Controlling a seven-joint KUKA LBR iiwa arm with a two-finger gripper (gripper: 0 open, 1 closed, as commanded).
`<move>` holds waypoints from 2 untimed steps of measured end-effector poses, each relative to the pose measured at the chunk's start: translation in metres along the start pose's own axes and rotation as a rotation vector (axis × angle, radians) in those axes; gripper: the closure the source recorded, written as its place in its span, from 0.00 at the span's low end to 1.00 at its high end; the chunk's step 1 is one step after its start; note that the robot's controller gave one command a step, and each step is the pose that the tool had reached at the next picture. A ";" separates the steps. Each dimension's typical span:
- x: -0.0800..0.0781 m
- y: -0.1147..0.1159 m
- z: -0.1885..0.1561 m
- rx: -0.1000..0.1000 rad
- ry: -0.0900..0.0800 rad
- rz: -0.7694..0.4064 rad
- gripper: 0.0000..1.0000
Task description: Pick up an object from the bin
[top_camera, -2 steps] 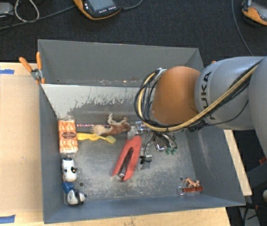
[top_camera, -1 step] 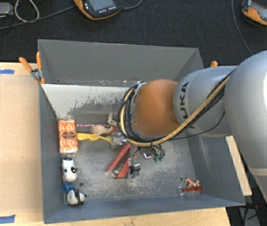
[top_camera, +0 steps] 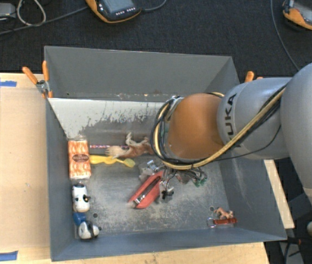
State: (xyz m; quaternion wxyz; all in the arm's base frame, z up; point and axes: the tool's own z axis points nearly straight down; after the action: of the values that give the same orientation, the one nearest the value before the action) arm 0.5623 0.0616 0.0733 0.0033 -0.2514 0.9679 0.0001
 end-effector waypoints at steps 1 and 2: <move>0.000 0.000 0.000 0.000 0.000 0.000 1.00; 0.010 -0.016 -0.024 -0.004 0.003 -0.196 1.00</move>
Offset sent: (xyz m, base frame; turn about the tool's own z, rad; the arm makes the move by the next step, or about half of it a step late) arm 0.0013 -0.0313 0.0389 -0.2770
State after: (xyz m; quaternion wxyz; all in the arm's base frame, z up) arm 0.5612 0.0427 0.0977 0.0013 -0.3450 0.9386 0.0012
